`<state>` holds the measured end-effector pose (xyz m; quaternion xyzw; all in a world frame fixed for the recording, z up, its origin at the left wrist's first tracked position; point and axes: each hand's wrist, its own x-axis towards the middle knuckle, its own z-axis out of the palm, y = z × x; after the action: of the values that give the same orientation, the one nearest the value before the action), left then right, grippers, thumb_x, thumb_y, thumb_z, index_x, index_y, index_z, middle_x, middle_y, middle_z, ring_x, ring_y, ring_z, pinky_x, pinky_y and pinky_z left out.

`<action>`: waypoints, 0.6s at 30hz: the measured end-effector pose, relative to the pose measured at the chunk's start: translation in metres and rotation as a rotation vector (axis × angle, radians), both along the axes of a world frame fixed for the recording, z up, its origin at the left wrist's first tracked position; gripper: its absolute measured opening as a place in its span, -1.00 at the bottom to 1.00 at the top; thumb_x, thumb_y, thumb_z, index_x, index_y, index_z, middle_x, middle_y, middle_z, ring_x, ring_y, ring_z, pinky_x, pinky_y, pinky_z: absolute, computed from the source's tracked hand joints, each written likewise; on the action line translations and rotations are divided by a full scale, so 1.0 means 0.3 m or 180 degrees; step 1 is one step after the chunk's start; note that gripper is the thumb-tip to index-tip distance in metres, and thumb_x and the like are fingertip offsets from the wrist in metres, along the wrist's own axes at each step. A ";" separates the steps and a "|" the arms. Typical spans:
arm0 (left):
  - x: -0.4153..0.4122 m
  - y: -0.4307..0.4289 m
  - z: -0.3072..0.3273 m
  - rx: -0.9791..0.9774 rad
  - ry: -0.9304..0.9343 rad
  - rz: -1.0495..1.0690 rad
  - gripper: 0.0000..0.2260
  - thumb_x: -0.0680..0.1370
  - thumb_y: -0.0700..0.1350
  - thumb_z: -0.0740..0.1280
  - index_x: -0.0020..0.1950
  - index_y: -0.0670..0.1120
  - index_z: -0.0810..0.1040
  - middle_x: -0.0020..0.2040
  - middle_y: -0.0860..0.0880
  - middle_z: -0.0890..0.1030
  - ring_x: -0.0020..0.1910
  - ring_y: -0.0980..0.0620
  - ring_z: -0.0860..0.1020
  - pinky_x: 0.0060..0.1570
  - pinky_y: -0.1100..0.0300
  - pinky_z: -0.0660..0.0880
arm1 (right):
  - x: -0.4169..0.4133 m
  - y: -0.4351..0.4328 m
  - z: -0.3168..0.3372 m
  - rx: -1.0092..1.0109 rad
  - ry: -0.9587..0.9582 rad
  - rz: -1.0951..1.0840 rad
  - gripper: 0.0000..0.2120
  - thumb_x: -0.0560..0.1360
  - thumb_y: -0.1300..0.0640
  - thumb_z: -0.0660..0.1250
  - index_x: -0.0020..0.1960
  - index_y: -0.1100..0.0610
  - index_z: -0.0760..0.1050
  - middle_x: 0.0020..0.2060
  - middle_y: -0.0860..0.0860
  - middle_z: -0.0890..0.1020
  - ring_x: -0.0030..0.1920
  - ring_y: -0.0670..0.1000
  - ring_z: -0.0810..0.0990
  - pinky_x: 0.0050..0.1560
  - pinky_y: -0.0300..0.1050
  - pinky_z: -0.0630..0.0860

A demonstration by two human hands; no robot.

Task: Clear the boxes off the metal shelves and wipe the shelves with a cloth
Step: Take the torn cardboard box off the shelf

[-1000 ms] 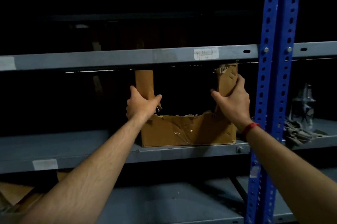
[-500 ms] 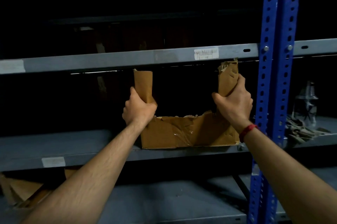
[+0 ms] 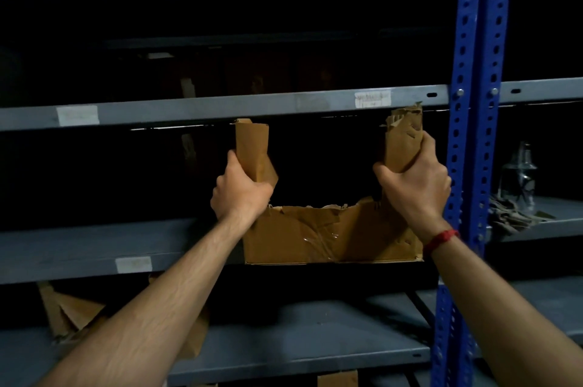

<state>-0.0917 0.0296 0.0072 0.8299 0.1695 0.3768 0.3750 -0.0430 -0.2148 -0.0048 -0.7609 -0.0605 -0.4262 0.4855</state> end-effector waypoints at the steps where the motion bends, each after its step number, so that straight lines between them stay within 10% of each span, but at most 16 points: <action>1: -0.020 0.012 0.000 0.0011 0.0001 -0.0015 -0.30 0.47 -0.04 0.47 0.53 0.03 0.22 0.19 -0.09 0.54 0.19 -0.20 0.54 0.12 -0.06 0.49 | -0.024 0.011 0.000 0.0005 -0.0017 -0.0016 -0.20 0.42 -0.09 0.51 0.52 0.08 0.22 0.16 0.15 0.59 0.13 0.20 0.60 0.07 0.04 0.52; 10: -0.232 0.181 -0.003 0.0084 -0.0189 -0.0410 -0.46 0.49 -0.04 0.48 0.39 0.01 0.32 -0.06 0.08 0.40 -0.03 -0.07 0.50 -0.09 0.07 0.39 | -0.304 0.175 0.006 0.0033 -0.0075 -0.0541 -0.23 0.39 -0.13 0.50 0.49 0.03 0.27 0.11 0.14 0.62 0.11 0.21 0.60 0.08 0.06 0.51; 18: -0.427 0.307 0.002 0.0071 -0.0211 -0.0696 -0.45 0.49 -0.06 0.50 0.40 -0.02 0.34 0.19 -0.10 0.55 0.17 -0.19 0.56 -0.05 0.05 0.39 | -0.584 0.308 0.013 0.0061 -0.0087 -0.0943 -0.26 0.39 -0.11 0.50 0.47 0.03 0.29 0.06 0.10 0.63 0.06 0.19 0.62 0.04 0.01 0.52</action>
<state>-0.2199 0.1219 0.0079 0.8346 0.0612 0.3627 0.4100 -0.2183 -0.1224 -0.0009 -0.7510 0.0500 -0.5040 0.4237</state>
